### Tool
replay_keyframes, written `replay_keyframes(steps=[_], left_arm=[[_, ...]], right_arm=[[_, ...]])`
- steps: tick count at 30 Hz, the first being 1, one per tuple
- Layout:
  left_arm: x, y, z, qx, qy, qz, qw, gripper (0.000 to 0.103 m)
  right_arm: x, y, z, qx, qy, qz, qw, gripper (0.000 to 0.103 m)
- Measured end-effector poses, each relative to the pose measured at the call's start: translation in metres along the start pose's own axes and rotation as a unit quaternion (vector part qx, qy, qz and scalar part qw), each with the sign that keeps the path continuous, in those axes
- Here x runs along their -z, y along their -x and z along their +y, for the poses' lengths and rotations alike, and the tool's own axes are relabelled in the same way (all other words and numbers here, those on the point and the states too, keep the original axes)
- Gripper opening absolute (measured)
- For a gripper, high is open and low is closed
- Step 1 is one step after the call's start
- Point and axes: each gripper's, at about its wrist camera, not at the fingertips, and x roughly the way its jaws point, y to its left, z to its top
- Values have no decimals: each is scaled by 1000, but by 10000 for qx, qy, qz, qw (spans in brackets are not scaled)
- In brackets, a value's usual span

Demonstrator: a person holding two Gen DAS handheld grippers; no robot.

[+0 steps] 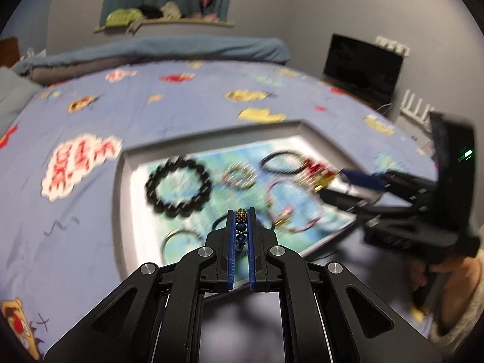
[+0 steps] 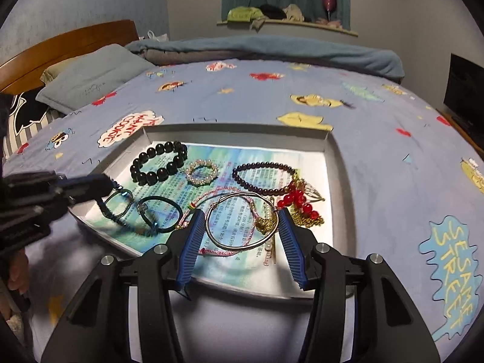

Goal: Organize jewelry
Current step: 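Carry the blue bracelet and silver ring into the gray tray and open both grippers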

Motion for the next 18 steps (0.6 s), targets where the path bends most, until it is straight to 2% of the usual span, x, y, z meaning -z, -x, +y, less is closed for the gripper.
replay_keyframes(steps=[5, 12, 18], left_arm=[[2, -5, 19, -349, 158, 56, 9992, 8], [-3, -16, 22, -894, 27, 35, 9960, 8], [-3, -21, 35, -1016, 241, 79, 9945, 8]], right_arm=[[-4, -10, 9, -165, -22, 127, 9998, 50], [-6, -29, 19, -211, -54, 327, 9992, 50], [-4, -39, 24, -209, -40, 447, 9988, 50]])
